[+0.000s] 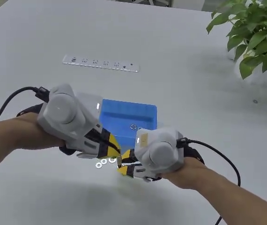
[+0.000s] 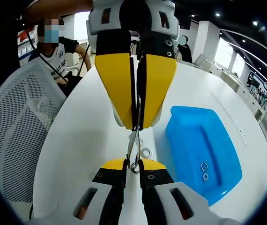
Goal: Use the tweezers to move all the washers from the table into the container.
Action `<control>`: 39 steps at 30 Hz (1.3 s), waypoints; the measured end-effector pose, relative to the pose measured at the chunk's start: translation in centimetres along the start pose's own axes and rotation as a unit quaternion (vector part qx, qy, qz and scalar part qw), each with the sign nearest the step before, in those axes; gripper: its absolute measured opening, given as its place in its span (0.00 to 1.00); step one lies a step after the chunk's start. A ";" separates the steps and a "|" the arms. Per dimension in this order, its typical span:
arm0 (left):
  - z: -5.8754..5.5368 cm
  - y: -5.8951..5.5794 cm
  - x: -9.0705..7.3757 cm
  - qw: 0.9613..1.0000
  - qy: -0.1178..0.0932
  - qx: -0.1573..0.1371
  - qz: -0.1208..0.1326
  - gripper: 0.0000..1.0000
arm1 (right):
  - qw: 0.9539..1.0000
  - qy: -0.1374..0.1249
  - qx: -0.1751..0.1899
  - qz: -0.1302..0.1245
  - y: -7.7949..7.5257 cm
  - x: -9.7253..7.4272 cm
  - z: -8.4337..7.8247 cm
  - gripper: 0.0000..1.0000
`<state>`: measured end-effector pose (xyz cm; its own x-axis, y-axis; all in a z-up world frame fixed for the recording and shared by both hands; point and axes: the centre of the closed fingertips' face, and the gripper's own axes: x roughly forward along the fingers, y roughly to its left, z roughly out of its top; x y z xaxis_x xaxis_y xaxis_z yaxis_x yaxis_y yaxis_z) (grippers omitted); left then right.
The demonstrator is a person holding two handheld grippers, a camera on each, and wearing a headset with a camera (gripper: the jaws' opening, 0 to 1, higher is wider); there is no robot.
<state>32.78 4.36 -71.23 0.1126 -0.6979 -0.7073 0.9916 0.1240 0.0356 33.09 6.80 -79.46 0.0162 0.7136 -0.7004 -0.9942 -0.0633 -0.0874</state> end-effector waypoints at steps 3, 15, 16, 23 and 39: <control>0.1 0.1 0.0 1.000 -0.001 -0.002 -0.001 0.06 | 1.000 -0.001 0.002 0.000 0.0 0.0 0.0 0.12; -0.1 0.0 0.0 1.000 0.001 -0.007 -0.004 0.06 | 1.000 0.001 0.019 0.004 0.1 0.0 0.0 0.10; -0.1 0.0 0.0 1.000 0.001 -0.008 -0.005 0.06 | 1.000 0.001 0.020 0.005 0.1 0.0 0.0 0.10; -0.1 -0.1 0.0 1.000 0.003 -0.005 -0.005 0.06 | 1.000 0.005 0.020 0.006 0.1 0.0 -0.1 0.09; 0.9 -0.4 -0.6 1.000 0.001 0.003 -0.004 0.06 | 1.000 0.005 0.014 0.001 0.3 -1.0 0.4 0.09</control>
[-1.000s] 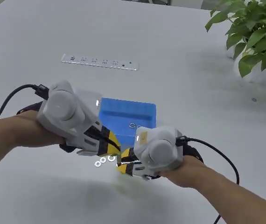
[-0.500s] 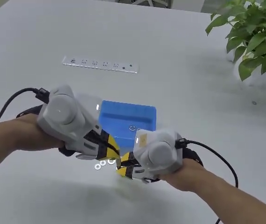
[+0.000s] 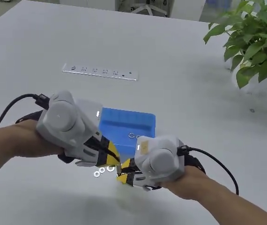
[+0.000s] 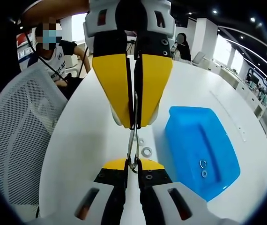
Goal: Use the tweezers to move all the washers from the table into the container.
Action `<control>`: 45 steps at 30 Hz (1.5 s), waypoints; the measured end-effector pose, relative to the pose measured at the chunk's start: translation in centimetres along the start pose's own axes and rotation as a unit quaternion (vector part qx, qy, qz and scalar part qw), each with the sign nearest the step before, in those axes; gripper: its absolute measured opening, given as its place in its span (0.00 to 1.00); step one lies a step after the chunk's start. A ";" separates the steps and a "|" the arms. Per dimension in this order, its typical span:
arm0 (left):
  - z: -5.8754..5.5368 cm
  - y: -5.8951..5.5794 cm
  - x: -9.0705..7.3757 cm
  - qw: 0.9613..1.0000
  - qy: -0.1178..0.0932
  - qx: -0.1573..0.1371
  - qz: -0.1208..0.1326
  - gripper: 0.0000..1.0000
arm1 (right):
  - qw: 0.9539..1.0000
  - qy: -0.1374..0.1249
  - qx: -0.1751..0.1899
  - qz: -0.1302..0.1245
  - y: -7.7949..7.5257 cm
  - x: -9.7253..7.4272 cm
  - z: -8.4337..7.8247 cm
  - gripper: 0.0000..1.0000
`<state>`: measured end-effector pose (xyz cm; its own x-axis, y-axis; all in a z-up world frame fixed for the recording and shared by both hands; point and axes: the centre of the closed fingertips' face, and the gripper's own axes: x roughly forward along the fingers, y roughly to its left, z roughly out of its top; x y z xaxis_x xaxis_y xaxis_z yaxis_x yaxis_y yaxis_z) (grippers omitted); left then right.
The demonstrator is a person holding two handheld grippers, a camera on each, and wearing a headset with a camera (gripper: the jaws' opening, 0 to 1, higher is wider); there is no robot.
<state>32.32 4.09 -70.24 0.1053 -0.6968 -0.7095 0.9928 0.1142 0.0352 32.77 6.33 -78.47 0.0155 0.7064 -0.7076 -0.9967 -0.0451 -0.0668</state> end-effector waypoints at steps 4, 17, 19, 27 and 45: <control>0.4 -0.1 -0.3 1.000 -0.001 0.002 0.002 0.06 | 1.000 0.000 -0.004 -0.002 0.0 -0.5 0.3 0.09; 1.7 -0.2 -1.6 1.000 -0.005 0.010 0.011 0.06 | 1.000 -0.001 -0.013 -0.012 -0.2 -1.8 1.6 0.09; 2.0 -0.2 -1.9 1.000 -0.005 0.013 0.013 0.06 | 1.000 -0.001 -0.014 -0.015 -0.3 -2.1 1.8 0.09; 2.7 0.3 -2.5 1.000 -0.007 0.022 0.018 0.06 | 1.000 -0.001 -0.021 -0.023 -0.9 -2.9 2.5 0.09; 3.8 3.4 -3.2 0.999 -0.012 0.034 0.028 0.06 | 0.999 -0.002 -0.027 -0.039 -4.1 -4.0 3.4 0.09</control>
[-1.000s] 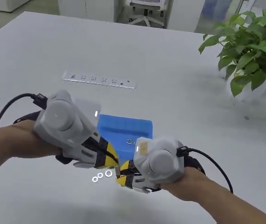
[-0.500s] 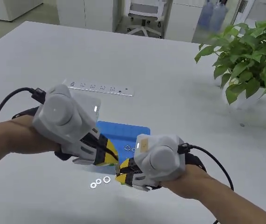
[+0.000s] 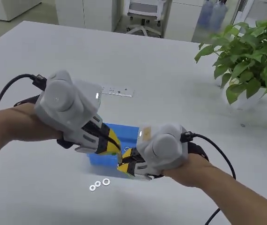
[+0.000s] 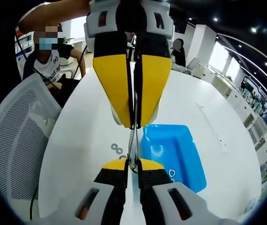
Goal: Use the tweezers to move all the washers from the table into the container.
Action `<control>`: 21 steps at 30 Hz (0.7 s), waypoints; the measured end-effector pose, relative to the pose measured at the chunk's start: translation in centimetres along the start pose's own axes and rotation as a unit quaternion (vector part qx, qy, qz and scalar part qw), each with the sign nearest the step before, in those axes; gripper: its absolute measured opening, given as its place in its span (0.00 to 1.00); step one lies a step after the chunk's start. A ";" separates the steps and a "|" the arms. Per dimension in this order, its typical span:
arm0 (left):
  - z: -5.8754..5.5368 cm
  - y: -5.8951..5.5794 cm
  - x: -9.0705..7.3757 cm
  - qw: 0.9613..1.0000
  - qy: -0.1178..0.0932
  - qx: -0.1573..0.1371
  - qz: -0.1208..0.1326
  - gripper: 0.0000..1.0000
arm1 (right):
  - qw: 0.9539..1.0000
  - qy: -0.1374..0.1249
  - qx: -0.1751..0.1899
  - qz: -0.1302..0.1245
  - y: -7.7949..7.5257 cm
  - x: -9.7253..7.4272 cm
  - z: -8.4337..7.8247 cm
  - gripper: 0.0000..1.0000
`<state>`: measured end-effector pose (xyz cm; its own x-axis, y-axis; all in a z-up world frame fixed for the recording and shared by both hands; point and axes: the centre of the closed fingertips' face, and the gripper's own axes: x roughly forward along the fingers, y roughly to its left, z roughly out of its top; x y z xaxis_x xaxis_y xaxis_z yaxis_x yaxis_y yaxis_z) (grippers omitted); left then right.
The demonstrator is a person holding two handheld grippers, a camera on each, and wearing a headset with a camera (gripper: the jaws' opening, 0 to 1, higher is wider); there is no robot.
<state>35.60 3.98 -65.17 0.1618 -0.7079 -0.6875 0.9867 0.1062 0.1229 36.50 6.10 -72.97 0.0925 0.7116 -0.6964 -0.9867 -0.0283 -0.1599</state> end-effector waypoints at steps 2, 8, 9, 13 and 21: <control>0.0 0.4 0.0 1.000 0.000 0.001 0.001 0.06 | 1.000 0.000 -0.001 -0.001 -0.3 0.0 0.0 0.09; 0.0 1.5 0.0 1.000 0.001 0.004 0.003 0.06 | 1.000 -0.001 -0.001 -0.005 -1.5 0.1 0.0 0.09; 0.0 1.6 0.1 1.000 0.001 0.005 0.003 0.06 | 1.000 -0.001 -0.001 -0.005 -1.7 0.2 0.0 0.09; -0.2 2.2 0.2 1.000 0.000 0.004 0.003 0.06 | 1.000 0.000 -0.003 -0.006 -2.3 0.4 -0.2 0.09; -0.7 3.4 0.4 1.000 -0.002 0.000 0.007 0.06 | 1.000 0.000 -0.001 -0.004 -3.5 1.0 -0.4 0.09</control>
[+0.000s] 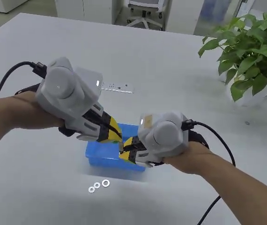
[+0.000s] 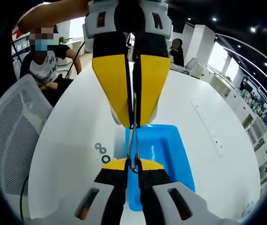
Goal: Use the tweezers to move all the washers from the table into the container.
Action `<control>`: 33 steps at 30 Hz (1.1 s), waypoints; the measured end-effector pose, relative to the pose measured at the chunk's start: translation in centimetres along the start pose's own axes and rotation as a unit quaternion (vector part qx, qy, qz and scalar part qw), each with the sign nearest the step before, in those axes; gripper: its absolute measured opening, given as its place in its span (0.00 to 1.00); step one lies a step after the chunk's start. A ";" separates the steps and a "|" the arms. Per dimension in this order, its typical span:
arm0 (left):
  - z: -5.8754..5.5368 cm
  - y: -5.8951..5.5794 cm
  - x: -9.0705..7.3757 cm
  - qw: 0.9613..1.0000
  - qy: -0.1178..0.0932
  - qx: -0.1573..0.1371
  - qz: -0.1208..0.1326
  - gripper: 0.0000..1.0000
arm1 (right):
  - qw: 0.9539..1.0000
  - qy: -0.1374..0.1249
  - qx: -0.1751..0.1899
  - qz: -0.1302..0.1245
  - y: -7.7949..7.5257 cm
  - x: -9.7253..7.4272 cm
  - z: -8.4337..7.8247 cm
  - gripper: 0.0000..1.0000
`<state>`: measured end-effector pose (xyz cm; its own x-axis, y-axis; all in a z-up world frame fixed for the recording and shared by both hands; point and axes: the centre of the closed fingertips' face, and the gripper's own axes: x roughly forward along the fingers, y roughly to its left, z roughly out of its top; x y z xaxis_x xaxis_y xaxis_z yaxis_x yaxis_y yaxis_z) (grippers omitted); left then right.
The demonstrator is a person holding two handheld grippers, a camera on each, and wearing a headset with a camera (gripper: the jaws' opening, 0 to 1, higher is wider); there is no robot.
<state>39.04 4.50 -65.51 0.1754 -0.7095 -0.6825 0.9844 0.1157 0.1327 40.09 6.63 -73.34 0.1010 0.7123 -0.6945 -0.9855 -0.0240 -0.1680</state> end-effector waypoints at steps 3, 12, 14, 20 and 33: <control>-0.3 0.5 0.1 1.000 0.000 -0.002 0.002 0.06 | 1.000 -0.001 0.001 0.000 -0.5 0.4 -0.1 0.09; -1.6 1.8 0.8 1.000 0.005 -0.007 0.003 0.06 | 1.000 -0.002 0.002 0.002 -1.6 1.7 -0.8 0.10; -1.9 2.0 1.1 1.000 0.006 -0.008 0.003 0.06 | 1.000 -0.002 0.003 0.004 -1.8 2.0 -1.0 0.10; -2.8 2.7 1.8 1.000 0.008 -0.013 0.001 0.06 | 1.000 -0.002 0.004 0.009 -2.5 3.0 -1.8 0.10; -4.5 3.8 3.1 1.000 0.011 -0.021 -0.001 0.06 | 1.000 0.002 0.006 0.020 -3.3 4.8 -3.1 0.10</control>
<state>43.44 5.85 -70.38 0.1730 -0.6941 -0.6987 0.9845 0.1435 0.1012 44.29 7.92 -78.29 0.0620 0.7078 -0.7037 -0.9902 -0.0446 -0.1321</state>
